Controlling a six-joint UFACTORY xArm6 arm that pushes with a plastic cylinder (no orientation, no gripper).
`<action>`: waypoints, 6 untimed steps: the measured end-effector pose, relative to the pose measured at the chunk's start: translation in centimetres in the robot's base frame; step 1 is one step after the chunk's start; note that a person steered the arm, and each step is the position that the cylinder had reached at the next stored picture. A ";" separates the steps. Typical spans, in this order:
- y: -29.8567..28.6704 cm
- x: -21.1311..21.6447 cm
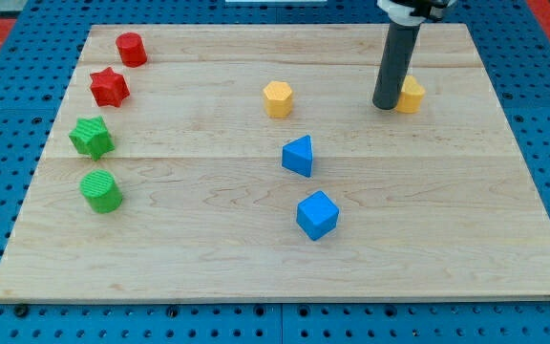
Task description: Slide the yellow heart towards the center right
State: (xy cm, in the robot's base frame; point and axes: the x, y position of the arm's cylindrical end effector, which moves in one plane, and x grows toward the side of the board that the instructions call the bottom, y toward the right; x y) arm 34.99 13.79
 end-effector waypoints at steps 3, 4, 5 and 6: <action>4.4 3.5; 3.3 3.5; -0.6 -5.1; -9.9 -7.7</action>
